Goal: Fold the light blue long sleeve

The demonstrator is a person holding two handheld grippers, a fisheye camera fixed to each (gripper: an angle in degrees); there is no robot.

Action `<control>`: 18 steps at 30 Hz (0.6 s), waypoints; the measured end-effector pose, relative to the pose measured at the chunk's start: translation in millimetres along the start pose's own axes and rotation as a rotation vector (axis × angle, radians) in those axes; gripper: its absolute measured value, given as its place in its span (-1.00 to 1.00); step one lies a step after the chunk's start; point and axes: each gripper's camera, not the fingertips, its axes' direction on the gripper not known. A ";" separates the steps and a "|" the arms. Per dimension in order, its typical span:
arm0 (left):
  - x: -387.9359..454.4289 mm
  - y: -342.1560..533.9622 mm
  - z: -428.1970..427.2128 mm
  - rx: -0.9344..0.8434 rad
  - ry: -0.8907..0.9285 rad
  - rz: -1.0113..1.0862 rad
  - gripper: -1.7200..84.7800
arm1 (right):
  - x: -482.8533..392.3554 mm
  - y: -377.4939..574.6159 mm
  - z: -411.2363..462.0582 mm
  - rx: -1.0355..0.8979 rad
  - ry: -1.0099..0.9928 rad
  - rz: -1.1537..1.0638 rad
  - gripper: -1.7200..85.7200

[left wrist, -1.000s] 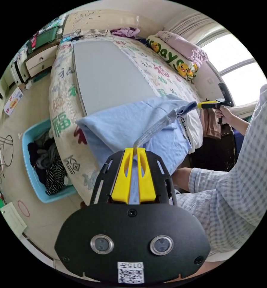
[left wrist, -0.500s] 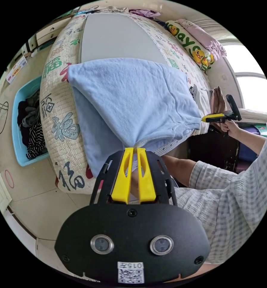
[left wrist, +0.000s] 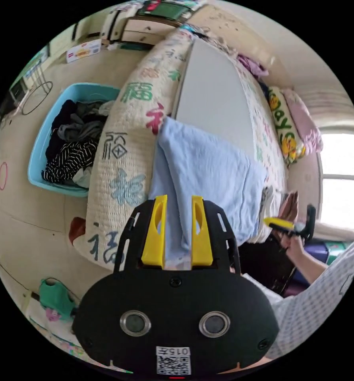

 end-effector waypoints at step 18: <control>-102.1 -6.8 163.7 0.005 0.200 -0.031 -0.96 | -300.3 36.2 294.7 -0.197 0.219 -0.548 -0.97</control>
